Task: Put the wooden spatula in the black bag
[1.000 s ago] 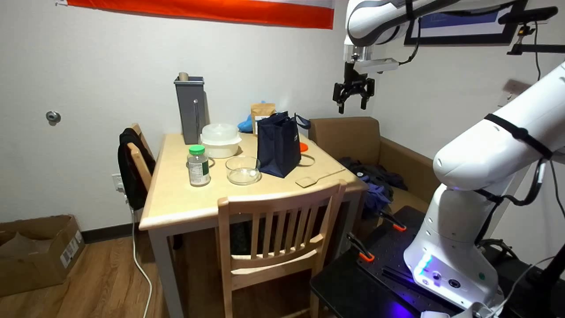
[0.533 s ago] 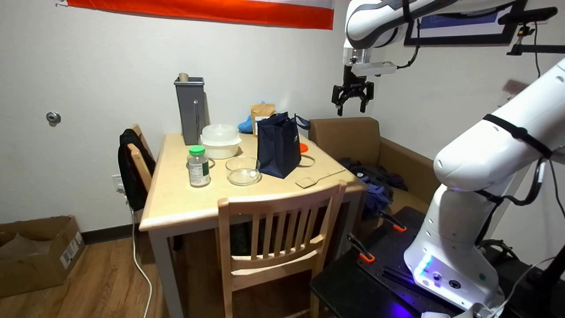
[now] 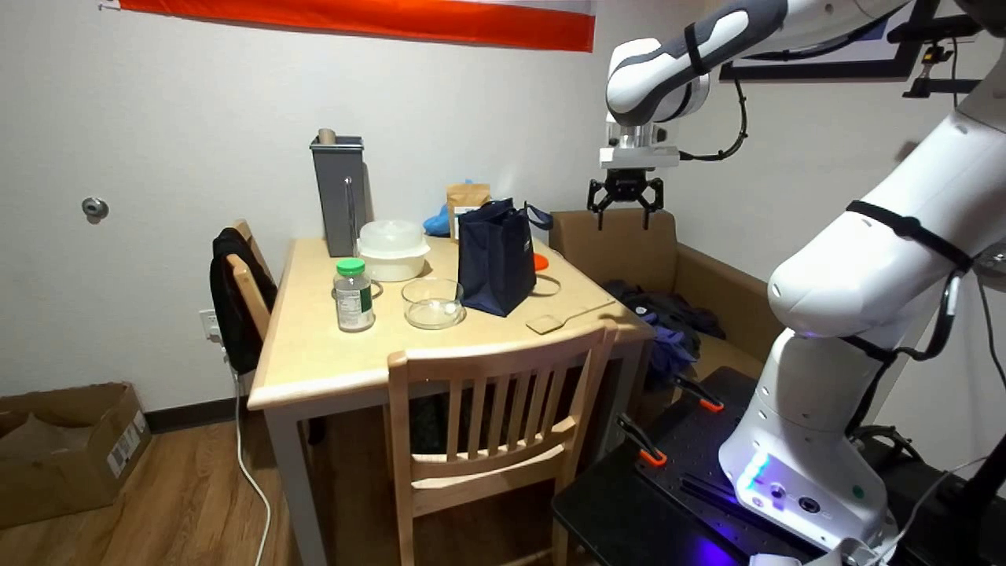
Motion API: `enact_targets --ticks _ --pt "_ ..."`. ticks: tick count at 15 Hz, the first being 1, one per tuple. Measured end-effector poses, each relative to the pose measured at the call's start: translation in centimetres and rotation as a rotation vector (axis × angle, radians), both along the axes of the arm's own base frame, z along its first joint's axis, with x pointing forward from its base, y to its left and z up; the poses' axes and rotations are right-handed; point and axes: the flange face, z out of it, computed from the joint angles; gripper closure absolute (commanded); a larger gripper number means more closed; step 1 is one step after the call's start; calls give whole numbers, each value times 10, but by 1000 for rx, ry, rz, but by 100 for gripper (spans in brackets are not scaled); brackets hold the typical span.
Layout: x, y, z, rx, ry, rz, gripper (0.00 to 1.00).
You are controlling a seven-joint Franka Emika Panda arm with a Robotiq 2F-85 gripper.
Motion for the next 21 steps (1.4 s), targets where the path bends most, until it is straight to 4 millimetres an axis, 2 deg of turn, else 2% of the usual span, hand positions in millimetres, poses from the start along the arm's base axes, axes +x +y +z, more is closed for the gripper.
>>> enact_targets --ticks 1,2,4,6,8,11,14,17,21 --pt "2 -6 -19 11 6 -75 0" --pt "3 -7 -24 14 9 -90 0" --pt "6 -9 -46 42 10 -143 0" --pt "8 -7 -65 66 12 -153 0" --pt "10 2 -80 76 25 -91 0" --pt "8 16 -84 77 41 22 0" --pt "8 18 -83 79 34 19 0" --pt "18 18 -87 121 -12 -126 0" --pt "46 13 -105 149 -103 -328 0"
